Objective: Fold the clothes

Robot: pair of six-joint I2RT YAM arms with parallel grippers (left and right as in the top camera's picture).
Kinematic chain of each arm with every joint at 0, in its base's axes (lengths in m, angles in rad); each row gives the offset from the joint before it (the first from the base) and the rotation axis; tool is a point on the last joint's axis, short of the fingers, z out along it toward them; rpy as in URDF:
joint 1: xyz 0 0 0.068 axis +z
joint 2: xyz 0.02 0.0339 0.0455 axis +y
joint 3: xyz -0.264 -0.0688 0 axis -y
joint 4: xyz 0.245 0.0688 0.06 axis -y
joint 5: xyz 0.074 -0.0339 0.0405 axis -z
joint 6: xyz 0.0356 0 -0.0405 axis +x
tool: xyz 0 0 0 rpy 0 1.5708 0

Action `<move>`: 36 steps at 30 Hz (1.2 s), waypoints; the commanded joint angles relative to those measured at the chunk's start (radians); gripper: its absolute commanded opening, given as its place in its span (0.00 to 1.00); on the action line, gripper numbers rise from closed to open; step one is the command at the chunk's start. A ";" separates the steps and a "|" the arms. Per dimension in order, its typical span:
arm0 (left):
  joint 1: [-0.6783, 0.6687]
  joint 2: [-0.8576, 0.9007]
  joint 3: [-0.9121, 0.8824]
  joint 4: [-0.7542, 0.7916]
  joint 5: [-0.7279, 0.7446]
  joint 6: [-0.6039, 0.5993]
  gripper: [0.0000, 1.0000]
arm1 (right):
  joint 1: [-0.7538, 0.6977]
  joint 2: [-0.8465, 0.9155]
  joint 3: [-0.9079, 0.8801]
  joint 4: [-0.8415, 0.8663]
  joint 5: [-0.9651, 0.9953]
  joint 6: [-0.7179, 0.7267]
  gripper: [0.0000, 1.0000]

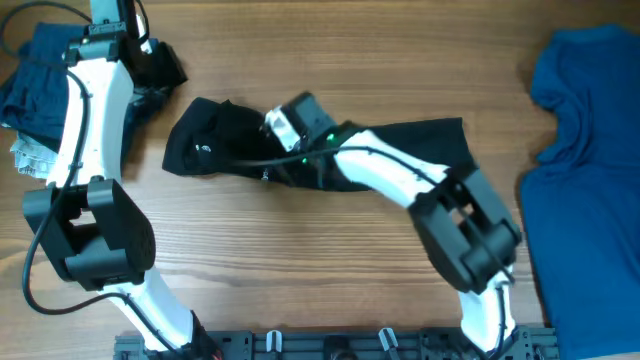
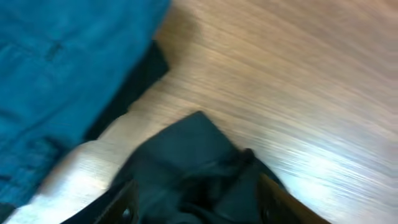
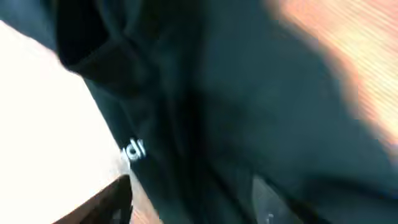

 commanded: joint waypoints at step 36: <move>-0.180 0.242 -0.206 0.360 -0.046 -0.087 0.10 | -0.538 -0.104 -0.369 -0.261 0.208 0.275 0.05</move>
